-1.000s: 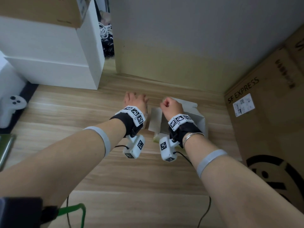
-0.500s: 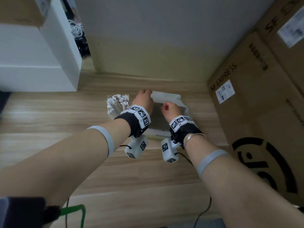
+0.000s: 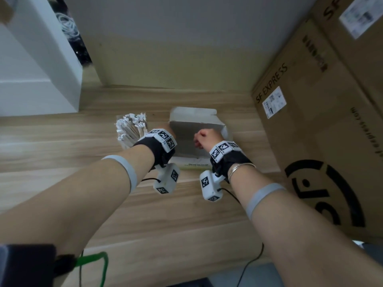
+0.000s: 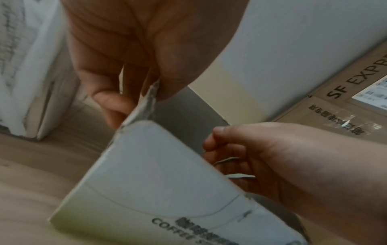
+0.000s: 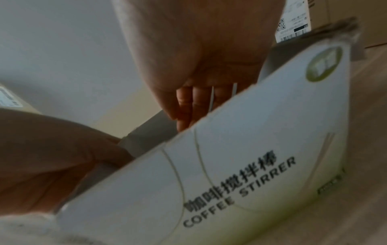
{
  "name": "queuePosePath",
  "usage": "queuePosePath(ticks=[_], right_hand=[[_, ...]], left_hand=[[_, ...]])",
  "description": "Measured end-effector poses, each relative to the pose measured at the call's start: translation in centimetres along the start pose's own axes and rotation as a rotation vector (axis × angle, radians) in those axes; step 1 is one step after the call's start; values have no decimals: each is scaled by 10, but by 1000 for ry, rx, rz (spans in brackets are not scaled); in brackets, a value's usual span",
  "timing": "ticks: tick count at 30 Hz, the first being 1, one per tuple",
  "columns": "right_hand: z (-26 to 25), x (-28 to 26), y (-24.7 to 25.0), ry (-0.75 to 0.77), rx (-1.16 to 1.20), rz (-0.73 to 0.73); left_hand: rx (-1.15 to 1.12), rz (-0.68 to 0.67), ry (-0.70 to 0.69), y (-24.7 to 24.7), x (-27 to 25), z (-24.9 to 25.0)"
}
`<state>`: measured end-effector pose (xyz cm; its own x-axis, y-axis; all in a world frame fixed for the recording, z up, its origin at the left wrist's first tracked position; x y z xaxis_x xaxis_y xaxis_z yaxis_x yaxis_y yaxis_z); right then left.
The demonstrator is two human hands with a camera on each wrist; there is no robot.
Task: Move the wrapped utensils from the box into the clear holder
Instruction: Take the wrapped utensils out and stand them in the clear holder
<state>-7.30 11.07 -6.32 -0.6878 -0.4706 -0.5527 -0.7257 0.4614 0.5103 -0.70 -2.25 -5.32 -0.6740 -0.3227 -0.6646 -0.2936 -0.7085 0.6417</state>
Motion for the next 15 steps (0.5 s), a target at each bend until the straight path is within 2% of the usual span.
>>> queuePosePath(ticks=[3, 8, 12, 15], right_hand=[[0, 3, -3, -22, -52, -23], [-2, 6, -8, -105, -255, -37], [-4, 8, -1, -134, -395, 139], [-9, 1, -4, -183, -426, 50]], left_hand=[[-94, 94, -48, 4, 4, 9], [-199, 115, -217, 12, 5, 21], [-189, 160, -354, 17, 1, 28], [-177, 159, -385, 16, -3, 29]])
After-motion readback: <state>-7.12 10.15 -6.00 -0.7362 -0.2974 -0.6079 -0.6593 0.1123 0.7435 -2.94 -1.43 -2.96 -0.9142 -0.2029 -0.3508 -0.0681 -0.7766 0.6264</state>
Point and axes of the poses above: each hand's wrist, its own x-axis towards the middle knuckle, its own y-axis out of the back of the hand, z = x × y, the point moved 7 cm from there along x, towards the middle knuckle, and after that the axes turned 9 degrees about -z, right-handed, at the moved point
